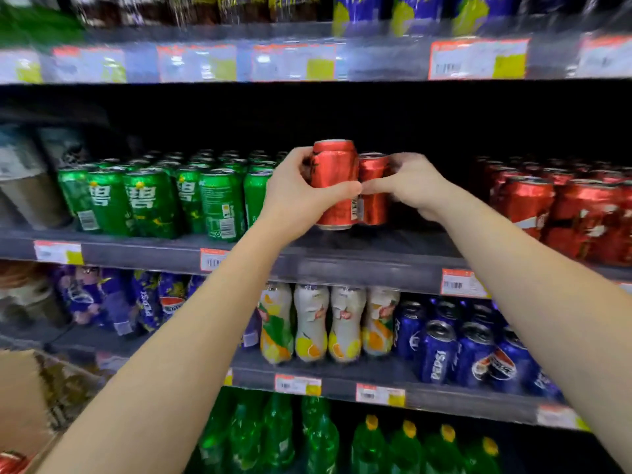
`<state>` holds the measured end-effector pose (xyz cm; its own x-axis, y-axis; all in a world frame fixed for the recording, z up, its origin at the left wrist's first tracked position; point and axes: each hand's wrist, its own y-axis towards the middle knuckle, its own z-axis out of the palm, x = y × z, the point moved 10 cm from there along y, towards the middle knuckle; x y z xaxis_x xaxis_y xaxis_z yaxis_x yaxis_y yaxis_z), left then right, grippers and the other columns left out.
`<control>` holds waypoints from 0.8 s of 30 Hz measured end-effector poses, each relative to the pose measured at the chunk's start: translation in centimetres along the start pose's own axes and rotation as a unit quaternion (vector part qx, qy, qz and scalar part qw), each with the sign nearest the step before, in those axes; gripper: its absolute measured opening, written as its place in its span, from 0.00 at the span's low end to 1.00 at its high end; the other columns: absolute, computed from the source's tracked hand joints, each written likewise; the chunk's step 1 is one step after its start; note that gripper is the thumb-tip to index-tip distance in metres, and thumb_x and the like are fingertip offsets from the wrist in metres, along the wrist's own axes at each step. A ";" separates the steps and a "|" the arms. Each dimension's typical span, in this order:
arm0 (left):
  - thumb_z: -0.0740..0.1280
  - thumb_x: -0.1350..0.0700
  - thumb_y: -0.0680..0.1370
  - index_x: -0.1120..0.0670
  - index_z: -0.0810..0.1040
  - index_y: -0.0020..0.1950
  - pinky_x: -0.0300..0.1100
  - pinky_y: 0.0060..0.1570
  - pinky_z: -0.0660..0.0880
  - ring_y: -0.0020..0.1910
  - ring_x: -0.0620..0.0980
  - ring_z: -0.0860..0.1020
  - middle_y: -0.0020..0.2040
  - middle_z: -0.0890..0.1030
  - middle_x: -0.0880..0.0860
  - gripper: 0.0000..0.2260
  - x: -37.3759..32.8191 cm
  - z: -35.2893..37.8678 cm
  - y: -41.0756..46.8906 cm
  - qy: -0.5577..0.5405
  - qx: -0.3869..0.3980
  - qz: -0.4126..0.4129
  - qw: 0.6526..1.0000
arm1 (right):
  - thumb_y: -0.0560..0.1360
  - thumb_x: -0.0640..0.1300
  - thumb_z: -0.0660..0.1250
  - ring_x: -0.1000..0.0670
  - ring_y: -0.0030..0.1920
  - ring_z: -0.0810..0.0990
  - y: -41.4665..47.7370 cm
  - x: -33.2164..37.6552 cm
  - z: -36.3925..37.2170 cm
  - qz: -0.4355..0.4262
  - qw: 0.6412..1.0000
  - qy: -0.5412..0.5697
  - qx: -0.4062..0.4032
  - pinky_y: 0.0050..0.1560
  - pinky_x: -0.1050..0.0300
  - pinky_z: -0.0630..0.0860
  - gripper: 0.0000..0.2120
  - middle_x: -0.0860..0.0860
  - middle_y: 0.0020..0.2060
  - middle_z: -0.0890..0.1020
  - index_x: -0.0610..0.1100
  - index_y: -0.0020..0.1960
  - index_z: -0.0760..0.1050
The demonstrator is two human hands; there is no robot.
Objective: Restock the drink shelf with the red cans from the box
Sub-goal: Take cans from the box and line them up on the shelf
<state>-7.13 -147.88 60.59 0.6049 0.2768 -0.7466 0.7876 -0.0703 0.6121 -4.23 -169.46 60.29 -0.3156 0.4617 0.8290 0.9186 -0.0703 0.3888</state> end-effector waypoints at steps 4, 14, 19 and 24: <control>0.84 0.46 0.64 0.43 0.77 0.61 0.29 0.49 0.76 0.48 0.31 0.80 0.51 0.83 0.39 0.29 1.0 0.2 -0.2 0.006 0.016 0.006 1.000 | 0.63 0.41 0.83 0.52 0.45 0.86 1.2 -0.1 0.6 -0.001 1.000 -0.013 -0.004 0.41 0.62 0.76 0.21 0.48 0.46 0.87 0.42 0.54 0.83; 0.85 0.48 0.63 0.41 0.75 0.64 0.40 0.57 0.80 0.52 0.36 0.82 0.55 0.83 0.40 0.33 1.4 -0.2 1.6 -0.038 0.036 0.009 0.999 | 0.64 0.40 0.83 0.54 0.48 0.84 5.2 -4.0 1.1 0.063 0.998 -0.013 -0.006 0.41 0.61 0.77 0.25 0.49 0.50 0.86 0.43 0.59 0.80; 0.86 0.46 0.61 0.40 0.74 0.69 0.46 0.56 0.82 0.53 0.42 0.84 0.57 0.84 0.44 0.39 1.4 -1.0 1.6 -0.056 0.039 0.015 0.998 | 0.66 0.37 0.81 0.52 0.50 0.83 7.2 -5.8 1.1 0.086 0.996 0.015 -0.002 0.44 0.61 0.77 0.23 0.50 0.49 0.84 0.43 0.59 0.79; 0.84 0.54 0.65 0.43 0.74 0.70 0.33 0.46 0.80 0.51 0.40 0.85 0.55 0.85 0.43 0.36 1.1 -1.6 0.9 -0.067 0.043 0.017 0.997 | 0.67 0.40 0.81 0.51 0.55 0.79 9.5 -7.2 0.8 0.107 0.994 -0.008 -0.005 0.58 0.54 0.75 0.27 0.53 0.52 0.81 0.48 0.61 0.74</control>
<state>-5.92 -146.10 60.71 0.6376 0.1426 -0.7570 0.7696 -0.1606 0.6180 6.98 -172.78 57.69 -0.1084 0.4485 0.8872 0.9621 -0.1772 0.2072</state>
